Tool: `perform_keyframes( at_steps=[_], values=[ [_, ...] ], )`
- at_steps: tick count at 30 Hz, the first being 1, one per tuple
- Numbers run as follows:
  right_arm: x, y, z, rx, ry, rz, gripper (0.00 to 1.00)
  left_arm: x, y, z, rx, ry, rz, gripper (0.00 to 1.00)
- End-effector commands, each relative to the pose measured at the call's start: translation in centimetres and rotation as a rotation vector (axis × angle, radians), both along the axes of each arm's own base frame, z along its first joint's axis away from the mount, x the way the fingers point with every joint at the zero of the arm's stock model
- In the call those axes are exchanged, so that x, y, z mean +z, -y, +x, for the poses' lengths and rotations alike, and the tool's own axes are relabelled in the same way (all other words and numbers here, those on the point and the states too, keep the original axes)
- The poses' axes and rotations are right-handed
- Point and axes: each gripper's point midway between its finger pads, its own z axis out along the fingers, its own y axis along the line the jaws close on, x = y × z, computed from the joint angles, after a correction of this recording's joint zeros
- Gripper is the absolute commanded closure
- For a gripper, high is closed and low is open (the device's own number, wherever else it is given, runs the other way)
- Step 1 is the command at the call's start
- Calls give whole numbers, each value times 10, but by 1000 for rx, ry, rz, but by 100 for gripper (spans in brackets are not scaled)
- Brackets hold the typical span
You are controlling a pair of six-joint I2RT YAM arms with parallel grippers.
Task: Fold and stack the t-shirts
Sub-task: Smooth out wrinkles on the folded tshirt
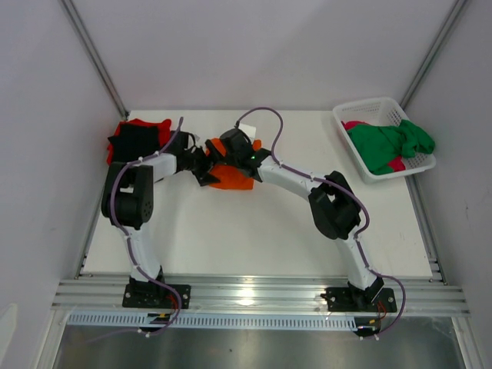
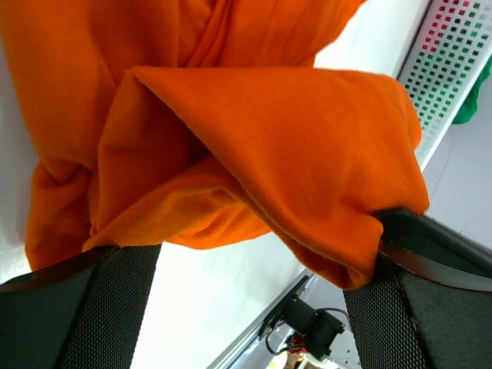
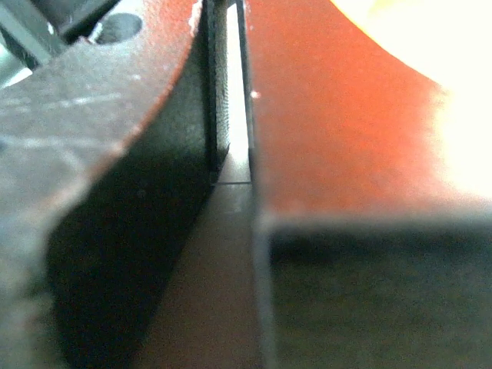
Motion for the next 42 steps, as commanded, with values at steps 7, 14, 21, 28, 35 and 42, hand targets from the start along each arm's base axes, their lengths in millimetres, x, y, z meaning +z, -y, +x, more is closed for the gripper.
perform_keyframes(
  at_steps=[7,14,21,28,35,42],
  values=[
    [52,-3,-7,20,70,54,100,-3,0,20,32,-49,78,8],
    [59,-1,-8,16,77,69,100,-18,-4,18,37,-129,117,8],
    [62,-4,-10,23,76,90,100,-31,-11,3,36,-213,166,10],
    [60,-10,-11,40,68,105,100,-40,-20,-16,50,-263,215,11],
    [58,-12,-15,48,61,110,100,-47,-23,-33,50,-318,248,12],
    [59,-9,-21,51,55,117,100,-49,-21,-62,37,-367,258,13]
  ],
)
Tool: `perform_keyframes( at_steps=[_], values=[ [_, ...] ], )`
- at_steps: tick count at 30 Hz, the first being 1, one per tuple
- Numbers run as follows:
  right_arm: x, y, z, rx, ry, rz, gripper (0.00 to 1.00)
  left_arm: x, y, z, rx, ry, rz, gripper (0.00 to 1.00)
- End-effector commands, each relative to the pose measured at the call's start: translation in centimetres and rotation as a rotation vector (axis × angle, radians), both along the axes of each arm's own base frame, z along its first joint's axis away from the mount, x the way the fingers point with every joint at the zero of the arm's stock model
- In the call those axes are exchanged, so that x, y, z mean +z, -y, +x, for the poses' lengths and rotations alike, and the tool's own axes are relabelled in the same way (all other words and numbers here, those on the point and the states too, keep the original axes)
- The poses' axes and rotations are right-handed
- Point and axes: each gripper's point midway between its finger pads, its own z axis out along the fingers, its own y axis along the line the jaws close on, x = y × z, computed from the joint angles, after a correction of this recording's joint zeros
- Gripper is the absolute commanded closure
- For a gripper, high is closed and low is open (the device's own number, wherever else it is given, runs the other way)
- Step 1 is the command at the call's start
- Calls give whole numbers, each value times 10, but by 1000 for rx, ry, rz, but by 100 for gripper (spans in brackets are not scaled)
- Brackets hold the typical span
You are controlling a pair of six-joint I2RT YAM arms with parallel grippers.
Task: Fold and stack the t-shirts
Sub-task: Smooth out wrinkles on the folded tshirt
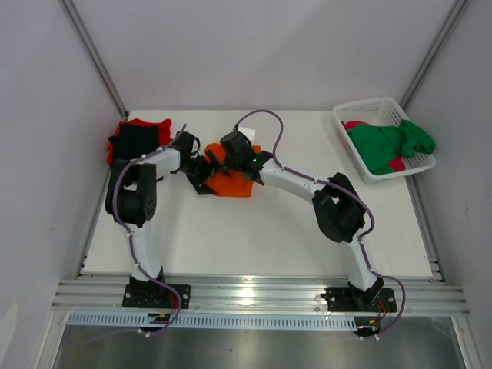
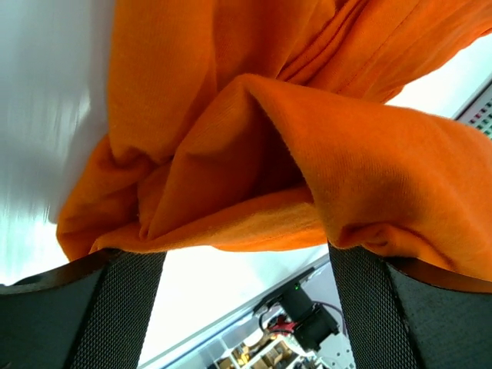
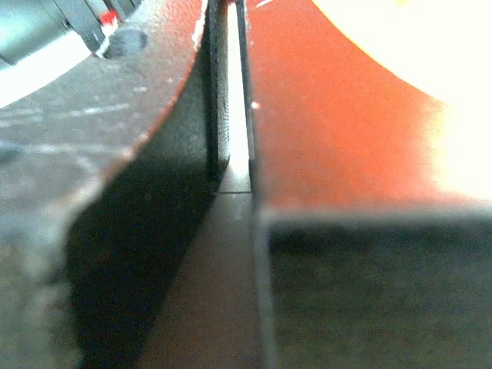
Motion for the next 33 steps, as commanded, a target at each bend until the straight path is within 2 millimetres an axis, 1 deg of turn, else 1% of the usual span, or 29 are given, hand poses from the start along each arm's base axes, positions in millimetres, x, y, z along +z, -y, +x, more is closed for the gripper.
perform_keyframes(
  at_steps=[1,4,5,7,8,9,10,11,12,14,16,17,19,20,23,24,26,27,29,30,31,32,33],
  values=[
    [57,-6,-3,9,80,104,100,-20,-10,-36,-4,-95,111,13],
    [57,-6,-7,16,74,107,100,-18,-9,-47,-7,-103,107,13],
    [55,-5,-8,17,70,108,100,-21,-10,-56,-3,-122,107,13],
    [60,-5,-13,24,74,115,100,-12,-7,-60,-7,-106,90,14],
    [55,-4,-16,28,65,107,100,-15,-6,-70,-11,-125,90,14],
    [60,-4,-18,33,71,114,100,-7,-4,-71,-14,-103,78,14],
    [60,-3,-19,33,70,116,100,-3,-2,-74,-15,-101,72,14],
    [59,-2,-21,36,70,112,100,-6,0,-86,-21,-117,69,14],
    [54,0,-23,36,64,103,100,-2,3,-89,-27,-107,57,14],
    [53,3,-25,35,63,98,100,10,7,-97,-38,-77,48,14],
    [47,5,-26,39,60,81,100,13,13,-109,-58,-82,42,14],
    [46,6,-26,37,61,78,100,23,16,-110,-63,-52,34,14],
    [41,8,-26,34,56,66,100,29,23,-119,-91,-43,32,14],
    [39,9,-27,38,55,61,100,36,26,-121,-101,-25,29,14],
    [32,10,-27,43,52,47,100,45,34,-130,-129,-8,25,14],
    [29,10,-27,44,51,42,100,51,38,-135,-143,4,16,14],
    [28,8,-25,49,59,45,100,61,42,-138,-153,20,3,14],
    [24,8,-22,54,61,36,100,70,45,-142,-168,43,-3,14],
    [22,8,-17,54,65,35,100,79,44,-147,-172,62,-1,14],
    [26,5,-15,61,75,43,100,82,42,-148,-167,78,11,14],
    [24,4,-12,63,74,40,100,92,40,-149,-161,110,11,14],
    [25,3,-9,67,78,39,100,96,36,-151,-155,118,23,14],
    [32,-2,-6,77,92,48,100,99,34,-150,-146,137,40,13]
  ],
)
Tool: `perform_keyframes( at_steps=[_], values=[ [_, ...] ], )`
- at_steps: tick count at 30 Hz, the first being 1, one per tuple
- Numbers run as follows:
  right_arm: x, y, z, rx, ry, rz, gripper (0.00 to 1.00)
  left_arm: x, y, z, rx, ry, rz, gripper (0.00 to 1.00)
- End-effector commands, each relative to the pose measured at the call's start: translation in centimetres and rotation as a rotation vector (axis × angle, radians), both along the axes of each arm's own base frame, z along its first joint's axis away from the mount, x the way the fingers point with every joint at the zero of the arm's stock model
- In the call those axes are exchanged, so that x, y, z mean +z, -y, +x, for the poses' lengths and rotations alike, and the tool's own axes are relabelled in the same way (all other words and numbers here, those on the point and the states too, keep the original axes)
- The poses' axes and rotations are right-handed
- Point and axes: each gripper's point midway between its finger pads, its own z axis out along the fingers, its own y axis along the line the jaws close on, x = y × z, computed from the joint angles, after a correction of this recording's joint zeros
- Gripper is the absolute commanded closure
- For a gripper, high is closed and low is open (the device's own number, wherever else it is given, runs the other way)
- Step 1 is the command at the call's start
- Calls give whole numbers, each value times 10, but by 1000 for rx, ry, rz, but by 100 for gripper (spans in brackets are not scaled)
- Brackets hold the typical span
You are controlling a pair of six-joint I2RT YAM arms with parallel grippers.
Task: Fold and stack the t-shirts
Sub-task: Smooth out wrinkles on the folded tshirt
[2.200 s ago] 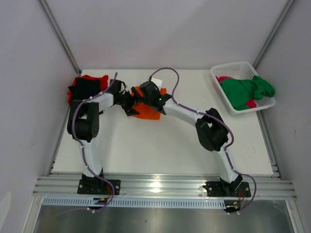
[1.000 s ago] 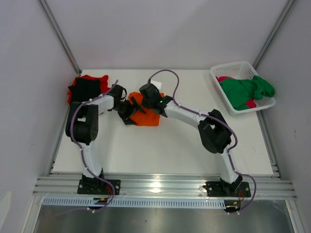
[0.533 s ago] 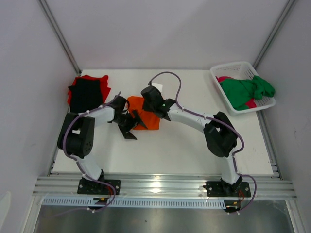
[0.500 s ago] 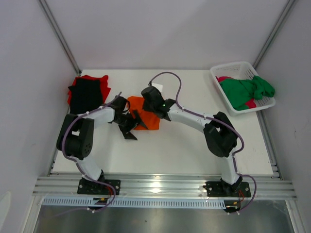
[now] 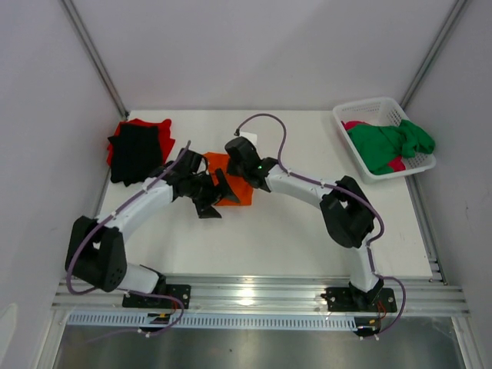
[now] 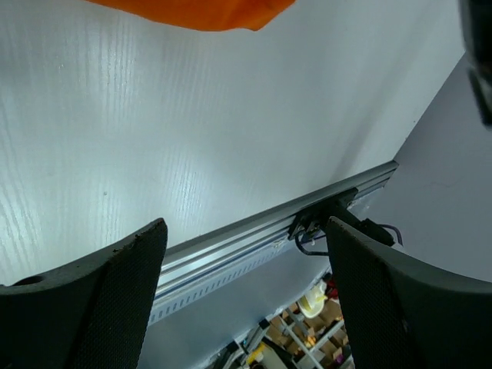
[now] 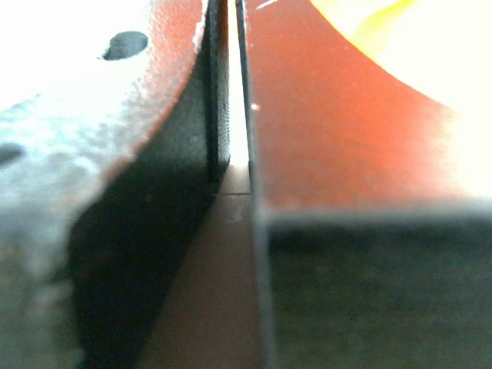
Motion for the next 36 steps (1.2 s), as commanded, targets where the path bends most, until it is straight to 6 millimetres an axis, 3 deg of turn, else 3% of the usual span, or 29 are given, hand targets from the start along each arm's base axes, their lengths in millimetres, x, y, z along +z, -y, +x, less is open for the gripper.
perform_keyframes(
  at_steps=[1,3,6,7,16,18,19,22,25,31,33,34,36],
  values=[
    [29,-14,22,27,85,40,100,26,-9,-5,37,77,16,13],
    [41,-21,30,39,108,51,100,28,-12,-9,40,80,24,13],
    [35,-28,38,65,108,36,100,34,-13,-12,46,94,13,13],
    [43,-33,42,71,116,49,100,31,-14,-15,49,87,13,13],
    [7,-45,45,121,53,40,99,22,-20,-27,68,85,18,13],
    [0,-44,42,124,36,25,86,22,-22,-29,72,91,18,13],
    [-1,-46,40,128,32,19,73,22,-23,-30,72,93,19,13],
    [-5,-38,40,91,30,-22,56,25,-25,-32,71,107,21,13],
    [-4,-31,39,76,31,-41,49,26,-25,-33,70,113,19,13],
    [4,-17,36,78,61,-59,45,21,-28,-36,68,109,33,13],
    [17,-13,34,83,87,-56,46,18,-28,-37,66,105,36,13],
    [13,-10,29,90,85,-66,45,16,-29,-38,65,102,39,13],
    [31,-7,27,92,118,-44,45,15,-30,-38,60,101,44,13]
  ],
)
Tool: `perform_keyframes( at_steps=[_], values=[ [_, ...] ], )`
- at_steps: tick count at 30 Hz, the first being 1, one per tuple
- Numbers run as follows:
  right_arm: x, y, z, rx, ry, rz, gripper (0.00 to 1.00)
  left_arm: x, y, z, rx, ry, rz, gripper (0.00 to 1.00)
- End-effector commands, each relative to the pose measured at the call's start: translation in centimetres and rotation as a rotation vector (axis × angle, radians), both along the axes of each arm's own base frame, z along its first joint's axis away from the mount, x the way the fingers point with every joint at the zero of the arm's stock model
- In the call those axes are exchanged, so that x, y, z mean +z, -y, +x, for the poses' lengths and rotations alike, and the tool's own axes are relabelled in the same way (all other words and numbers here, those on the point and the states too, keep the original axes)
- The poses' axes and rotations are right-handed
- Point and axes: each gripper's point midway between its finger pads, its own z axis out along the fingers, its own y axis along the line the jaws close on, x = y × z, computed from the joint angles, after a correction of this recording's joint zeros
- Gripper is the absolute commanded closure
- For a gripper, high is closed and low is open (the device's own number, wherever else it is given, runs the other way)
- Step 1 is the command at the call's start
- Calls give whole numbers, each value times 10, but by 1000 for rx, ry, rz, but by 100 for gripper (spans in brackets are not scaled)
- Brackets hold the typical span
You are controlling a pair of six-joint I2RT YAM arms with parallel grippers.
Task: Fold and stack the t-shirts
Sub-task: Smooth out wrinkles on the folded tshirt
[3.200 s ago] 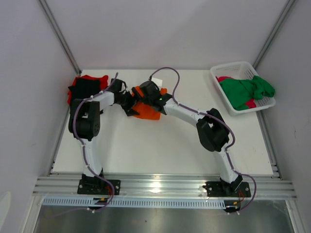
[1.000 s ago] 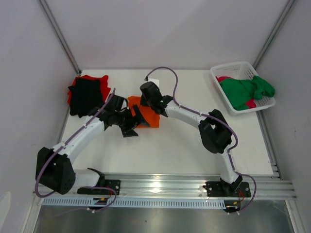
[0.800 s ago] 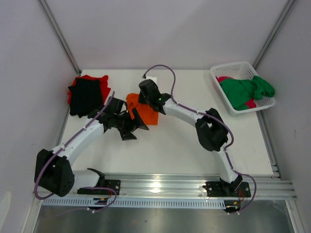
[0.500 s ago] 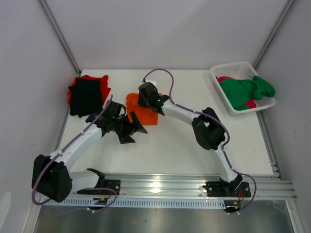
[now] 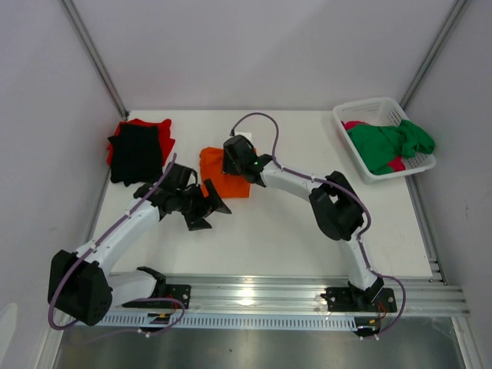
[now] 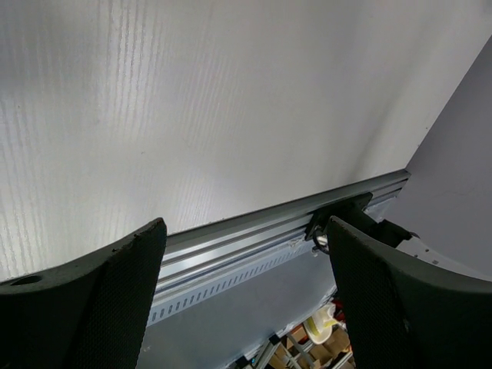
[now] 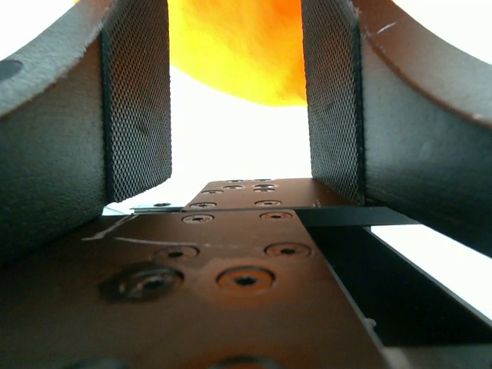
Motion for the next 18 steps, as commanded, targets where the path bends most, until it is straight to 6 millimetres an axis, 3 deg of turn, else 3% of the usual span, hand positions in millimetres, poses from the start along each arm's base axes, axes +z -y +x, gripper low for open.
perform_keyframes(
  at_steps=[1,6,9,15,18],
  values=[
    [68,4,2,5,130,72,45,2,-1,-2,-9,17,7,13],
    [110,-1,-4,49,219,101,46,5,-6,-3,-21,41,29,13],
    [123,-11,-1,75,250,85,46,14,-7,-1,-23,76,30,12],
    [80,-15,17,70,169,-6,46,34,-6,-1,-29,126,7,12],
    [51,-15,24,62,122,-22,46,62,1,-4,-62,216,-70,11]
  ],
)
